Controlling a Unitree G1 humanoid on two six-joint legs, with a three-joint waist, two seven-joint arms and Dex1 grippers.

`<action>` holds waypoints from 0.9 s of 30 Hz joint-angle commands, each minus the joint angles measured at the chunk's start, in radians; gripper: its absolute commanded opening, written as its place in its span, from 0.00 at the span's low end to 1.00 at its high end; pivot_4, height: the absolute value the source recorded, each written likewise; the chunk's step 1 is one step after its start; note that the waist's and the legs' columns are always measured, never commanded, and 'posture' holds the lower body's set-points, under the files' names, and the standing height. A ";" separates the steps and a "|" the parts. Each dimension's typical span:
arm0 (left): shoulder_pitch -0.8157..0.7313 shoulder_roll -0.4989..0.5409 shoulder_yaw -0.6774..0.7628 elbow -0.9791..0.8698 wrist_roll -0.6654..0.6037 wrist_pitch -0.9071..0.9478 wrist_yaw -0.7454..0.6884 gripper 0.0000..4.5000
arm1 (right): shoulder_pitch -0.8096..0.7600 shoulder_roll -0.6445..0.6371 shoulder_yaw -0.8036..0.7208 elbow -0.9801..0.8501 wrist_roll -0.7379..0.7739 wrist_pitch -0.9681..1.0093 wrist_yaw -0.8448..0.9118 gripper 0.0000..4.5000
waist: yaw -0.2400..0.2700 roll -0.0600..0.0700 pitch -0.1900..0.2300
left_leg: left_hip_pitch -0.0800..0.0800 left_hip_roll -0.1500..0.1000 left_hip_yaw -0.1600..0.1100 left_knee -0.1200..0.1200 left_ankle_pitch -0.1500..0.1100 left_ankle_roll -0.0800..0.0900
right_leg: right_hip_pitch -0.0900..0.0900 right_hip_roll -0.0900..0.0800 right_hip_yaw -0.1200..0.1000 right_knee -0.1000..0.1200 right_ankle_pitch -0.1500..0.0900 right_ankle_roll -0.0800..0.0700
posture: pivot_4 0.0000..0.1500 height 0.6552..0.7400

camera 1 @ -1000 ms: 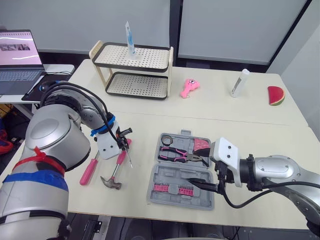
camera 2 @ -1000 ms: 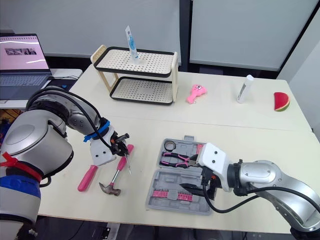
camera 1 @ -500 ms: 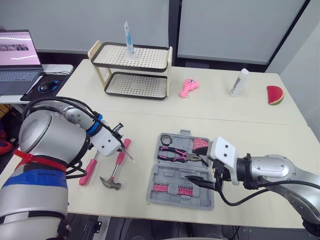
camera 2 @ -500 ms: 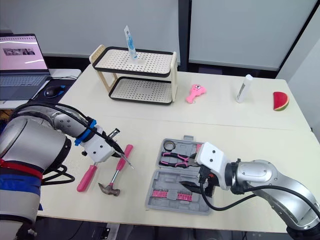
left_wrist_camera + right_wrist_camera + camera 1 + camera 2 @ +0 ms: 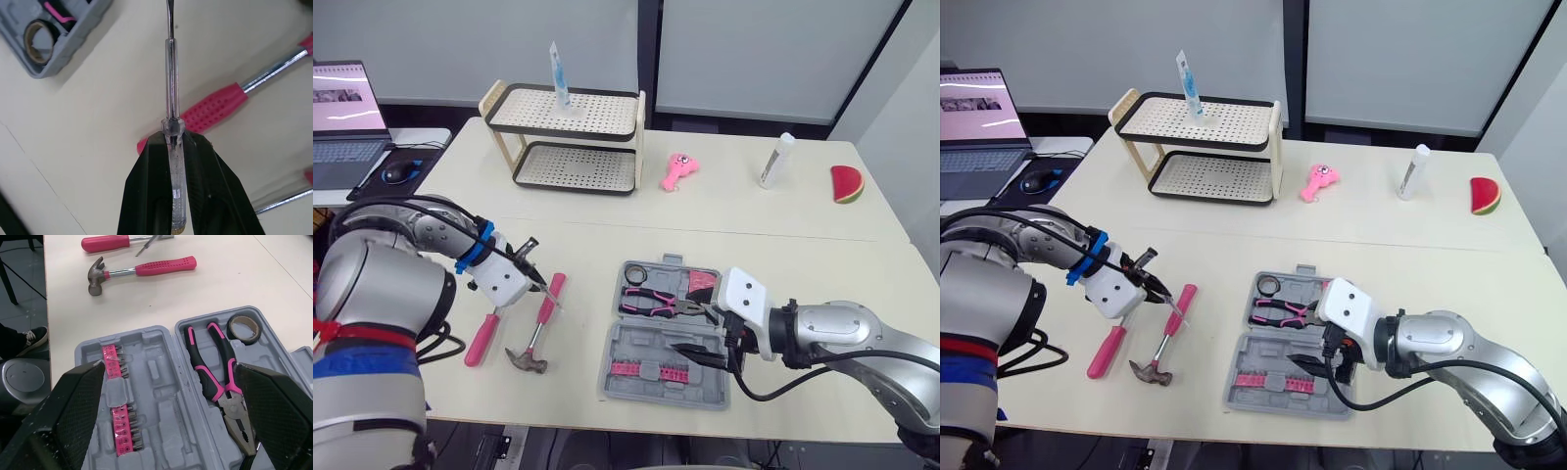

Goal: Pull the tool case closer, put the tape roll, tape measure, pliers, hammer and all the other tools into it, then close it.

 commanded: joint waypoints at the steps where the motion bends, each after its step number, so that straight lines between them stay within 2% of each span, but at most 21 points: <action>1: 0.052 0.033 -0.003 -0.190 -0.080 -0.012 -0.049 0.02 | -0.015 0.001 -0.001 -0.011 -0.004 -0.001 0.008 1.00 | 0.001 0.000 0.000 | 0.000 0.000 0.000 0.000 0.000 0.000 | 0.000 0.000 0.000 0.000 0.000 0.000 | 1.00 0.94; 7: 0.108 0.047 -0.031 -0.388 -0.182 0.008 -0.090 0.02 | -0.017 0.002 0.000 -0.010 -0.008 0.002 0.011 1.00 | -0.001 0.000 0.000 | 0.000 0.000 0.000 0.000 0.000 0.000 | 0.000 0.000 -0.001 0.000 0.000 0.000 | 1.00 0.94; 12: 0.126 0.055 -0.074 -0.484 -0.217 0.014 -0.083 0.02 | -0.019 -0.005 0.017 -0.011 -0.029 -0.016 0.024 1.00 | -0.003 0.000 0.000 | 0.000 0.000 0.000 0.000 0.000 0.000 | 0.000 0.000 0.000 0.000 0.000 0.000 | 1.00 0.94; 16: 0.121 0.037 -0.094 -0.508 -0.259 0.034 -0.069 0.02 | -0.017 -0.009 0.039 -0.006 -0.058 -0.037 0.033 1.00 | -0.003 0.001 0.000 | 0.000 0.000 0.000 0.000 0.000 0.000 | 0.000 0.000 -0.001 0.000 0.000 0.000 | 1.00 0.94; 23: 0.134 -0.017 -0.170 -0.535 -0.442 0.003 -0.026 0.02 | -0.010 -0.013 0.083 0.013 -0.127 -0.085 0.055 1.00 | -0.003 0.001 0.000 | 0.000 0.000 -0.001 0.000 0.000 0.000 | 0.000 0.000 0.000 0.000 0.000 0.000 | 1.00 0.94; 27: 0.116 -0.032 -0.209 -0.543 -0.497 0.019 -0.026 0.02 | -0.013 -0.008 0.095 0.026 -0.152 -0.101 0.064 1.00 | -0.003 0.001 0.000 | 0.000 0.000 -0.001 0.000 0.000 0.000 | 0.000 0.000 0.000 0.000 0.000 0.000 | 1.00 0.94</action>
